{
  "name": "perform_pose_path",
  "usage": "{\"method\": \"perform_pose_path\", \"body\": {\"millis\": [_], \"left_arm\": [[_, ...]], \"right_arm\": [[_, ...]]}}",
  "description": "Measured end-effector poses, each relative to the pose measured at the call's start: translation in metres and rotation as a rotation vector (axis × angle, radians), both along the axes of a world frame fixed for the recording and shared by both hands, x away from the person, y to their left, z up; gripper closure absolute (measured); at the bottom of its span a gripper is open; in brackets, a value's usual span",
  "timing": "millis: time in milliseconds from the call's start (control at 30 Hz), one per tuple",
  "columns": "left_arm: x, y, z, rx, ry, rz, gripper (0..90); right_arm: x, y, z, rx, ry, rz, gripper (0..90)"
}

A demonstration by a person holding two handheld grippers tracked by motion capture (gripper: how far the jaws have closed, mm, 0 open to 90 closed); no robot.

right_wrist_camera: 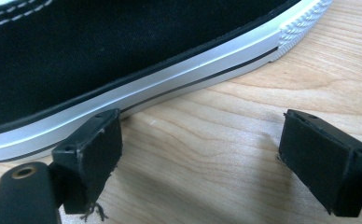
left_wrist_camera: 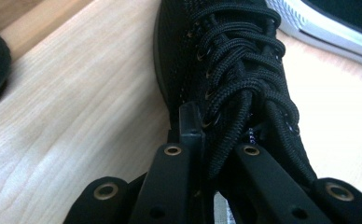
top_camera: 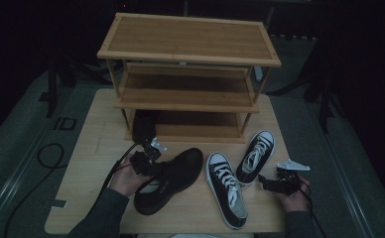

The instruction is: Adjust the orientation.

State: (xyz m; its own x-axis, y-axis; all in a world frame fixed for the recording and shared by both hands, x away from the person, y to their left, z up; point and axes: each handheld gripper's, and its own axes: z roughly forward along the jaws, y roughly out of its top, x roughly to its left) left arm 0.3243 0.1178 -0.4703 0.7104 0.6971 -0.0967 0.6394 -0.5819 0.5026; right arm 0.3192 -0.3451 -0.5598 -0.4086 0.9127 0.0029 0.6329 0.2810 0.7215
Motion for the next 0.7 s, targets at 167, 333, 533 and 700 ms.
{"method": "perform_pose_path", "body": {"millis": [167, 333, 533, 700], "left_arm": [[0.006, 0.004, 0.001, -0.026, -0.009, 0.032, 88.2], [0.012, 0.009, 0.004, -0.053, -0.023, 0.07, 88.3], [0.02, 0.011, 0.008, -0.051, -0.042, 0.105, 88.2], [0.032, 0.008, 0.008, -0.038, -0.069, 0.146, 88.2]], "right_arm": [[0.0, 0.0, 0.0, 0.0, 0.0, 0.0, 13.1], [0.0, 0.0, 0.0, 0.0, 0.0, 0.001, 13.1], [0.0, 0.0, 0.0, 0.001, 0.0, 0.0, 13.1], [0.0, 0.0, 0.0, -0.001, -0.001, 0.003, 13.0]]}}
